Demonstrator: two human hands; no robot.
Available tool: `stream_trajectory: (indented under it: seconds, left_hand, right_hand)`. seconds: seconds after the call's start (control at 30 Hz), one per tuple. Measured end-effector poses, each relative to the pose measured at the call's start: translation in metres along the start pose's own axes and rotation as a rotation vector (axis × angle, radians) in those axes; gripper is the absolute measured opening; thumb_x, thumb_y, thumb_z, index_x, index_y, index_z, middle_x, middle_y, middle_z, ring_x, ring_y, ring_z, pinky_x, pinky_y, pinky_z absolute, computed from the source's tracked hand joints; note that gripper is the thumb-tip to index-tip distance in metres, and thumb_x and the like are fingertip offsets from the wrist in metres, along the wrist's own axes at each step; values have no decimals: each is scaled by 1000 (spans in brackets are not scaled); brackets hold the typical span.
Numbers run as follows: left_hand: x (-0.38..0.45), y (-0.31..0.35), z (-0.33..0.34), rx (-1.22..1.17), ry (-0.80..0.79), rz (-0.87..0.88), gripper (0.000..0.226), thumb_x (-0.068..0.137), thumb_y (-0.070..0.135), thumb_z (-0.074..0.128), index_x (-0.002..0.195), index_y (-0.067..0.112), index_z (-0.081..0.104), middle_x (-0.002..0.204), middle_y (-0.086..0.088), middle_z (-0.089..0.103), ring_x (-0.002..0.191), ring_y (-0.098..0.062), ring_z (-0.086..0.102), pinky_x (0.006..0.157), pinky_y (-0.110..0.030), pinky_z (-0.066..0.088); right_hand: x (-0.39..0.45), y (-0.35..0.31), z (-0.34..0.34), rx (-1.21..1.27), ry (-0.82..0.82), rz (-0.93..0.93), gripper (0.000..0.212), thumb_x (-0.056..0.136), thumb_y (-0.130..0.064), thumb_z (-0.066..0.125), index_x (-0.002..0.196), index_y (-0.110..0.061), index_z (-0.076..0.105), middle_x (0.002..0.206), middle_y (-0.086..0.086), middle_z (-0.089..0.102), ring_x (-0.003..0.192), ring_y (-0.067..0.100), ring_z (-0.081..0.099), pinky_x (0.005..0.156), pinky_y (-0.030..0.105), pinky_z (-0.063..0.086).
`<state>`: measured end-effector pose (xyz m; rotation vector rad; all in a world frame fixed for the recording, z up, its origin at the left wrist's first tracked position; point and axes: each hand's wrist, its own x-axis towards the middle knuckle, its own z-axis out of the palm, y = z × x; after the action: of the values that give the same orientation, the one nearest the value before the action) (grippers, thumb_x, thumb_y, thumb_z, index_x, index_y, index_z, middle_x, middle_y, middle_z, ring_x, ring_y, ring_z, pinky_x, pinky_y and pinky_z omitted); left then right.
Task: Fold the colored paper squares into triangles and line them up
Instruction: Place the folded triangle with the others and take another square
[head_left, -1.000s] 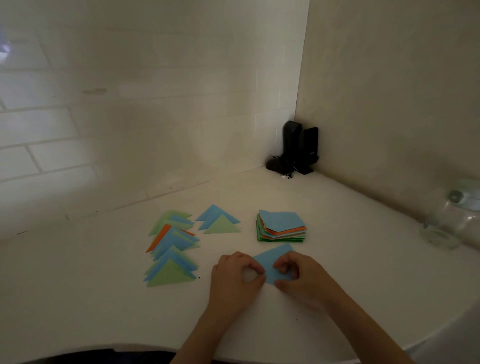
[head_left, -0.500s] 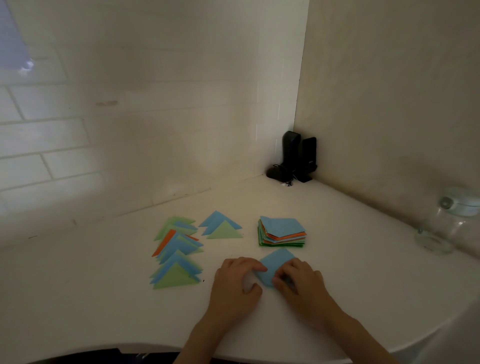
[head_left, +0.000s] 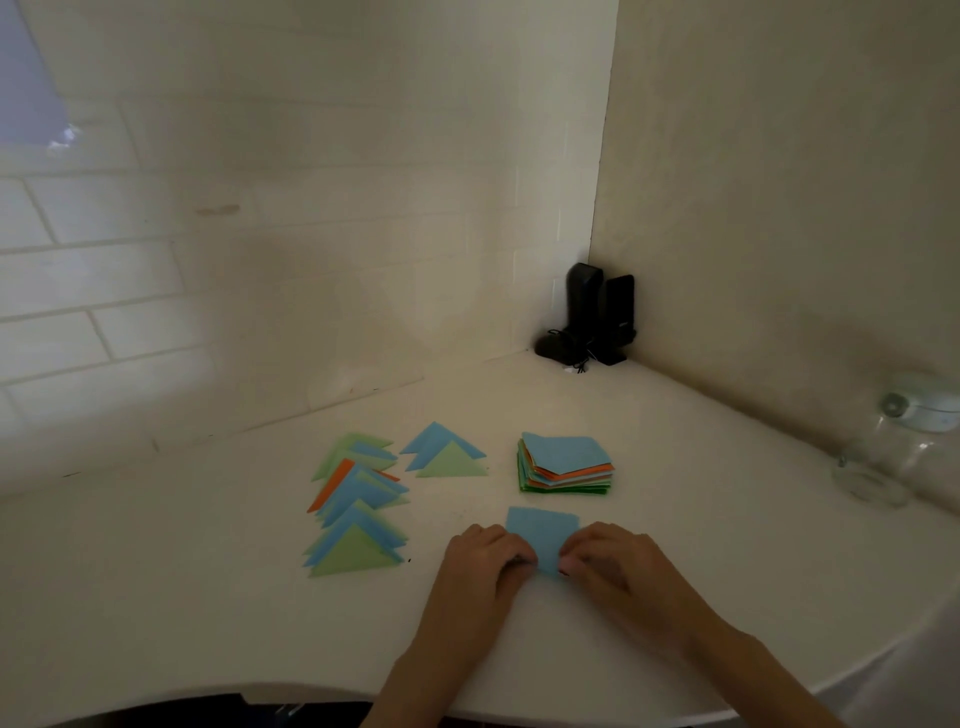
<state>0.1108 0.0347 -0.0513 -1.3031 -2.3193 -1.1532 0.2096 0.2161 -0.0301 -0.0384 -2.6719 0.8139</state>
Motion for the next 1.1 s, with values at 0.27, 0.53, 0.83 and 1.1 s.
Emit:
stream_trajectory:
  seconds: [0.27, 0.53, 0.83, 1.1]
  left_hand:
    - [2, -1, -1, -67, 49, -92, 20, 76, 44, 59, 87, 27, 64, 81, 20, 61, 80, 0, 49, 73, -22, 40]
    - [5, 2, 1, -1, 124, -235, 32, 63, 57, 62, 79, 30, 58, 61, 15, 51, 68, -2, 47, 62, -19, 38]
    - [6, 3, -1, -76, 84, -321, 26, 68, 25, 79, 82, 29, 57, 67, 12, 54, 72, -5, 50, 65, -16, 37]
    - [7, 0, -11, -211, 18, -369, 25, 68, 2, 76, 79, 21, 63, 73, 3, 56, 74, -3, 51, 67, -8, 38]
  right_hand:
    - [-4, -3, 20, -100, 155, 60, 25, 75, -60, 52, 71, -36, 59, 94, -25, 55, 91, -7, 51, 77, 29, 39]
    - [1, -8, 31, -174, 255, 115, 28, 70, -63, 48, 62, -37, 52, 89, -21, 51, 86, 0, 52, 71, 30, 39]
    - [6, -2, 23, -50, 144, 224, 29, 60, -66, 56, 72, -43, 43, 96, -23, 44, 93, 0, 45, 77, 26, 34]
    - [17, 0, 4, 38, -152, 322, 49, 77, -39, 71, 115, -49, 42, 129, -27, 31, 121, 9, 37, 105, 36, 30]
